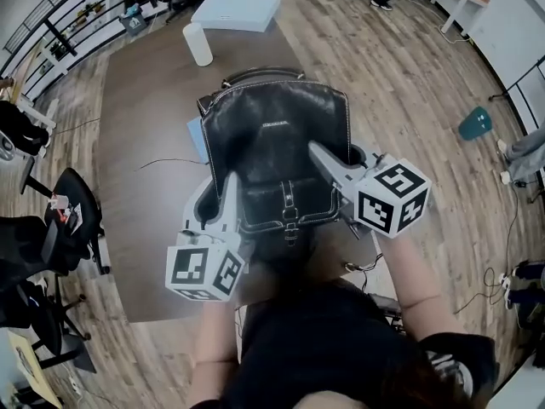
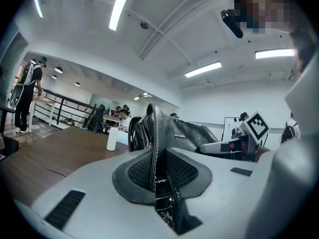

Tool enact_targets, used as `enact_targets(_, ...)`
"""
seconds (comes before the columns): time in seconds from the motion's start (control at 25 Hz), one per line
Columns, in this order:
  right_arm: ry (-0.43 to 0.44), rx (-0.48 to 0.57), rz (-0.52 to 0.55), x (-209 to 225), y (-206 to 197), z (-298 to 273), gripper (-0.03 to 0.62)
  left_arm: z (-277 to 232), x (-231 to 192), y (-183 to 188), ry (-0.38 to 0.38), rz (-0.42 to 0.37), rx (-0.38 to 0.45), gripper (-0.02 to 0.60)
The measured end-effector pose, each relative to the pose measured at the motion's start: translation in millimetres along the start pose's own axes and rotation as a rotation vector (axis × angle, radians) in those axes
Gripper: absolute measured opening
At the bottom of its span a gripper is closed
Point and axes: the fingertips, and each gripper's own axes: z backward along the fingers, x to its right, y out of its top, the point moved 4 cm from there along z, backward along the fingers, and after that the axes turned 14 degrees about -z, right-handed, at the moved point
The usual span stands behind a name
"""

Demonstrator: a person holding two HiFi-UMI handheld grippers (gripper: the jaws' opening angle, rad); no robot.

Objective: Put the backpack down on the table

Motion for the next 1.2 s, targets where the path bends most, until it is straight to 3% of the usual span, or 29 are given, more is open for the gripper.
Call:
enact_targets(0.48,0.044,-0.06,-0.055,64,-4,-31,0.063,-55,5,-28,0.061,-0.026,-0.083,0.086)
enact_targets(0.76,0.062,-0.068,-0.061,79,-6,-49,0.071,-71,-6,-37,0.074,-0.048,-0.099,0.087)
enact_targets(1.2,0.054,-0.092,-0.077,100,-14,-74,0.095,-93,-22,-57,0.065,-0.011,-0.117,0.092)
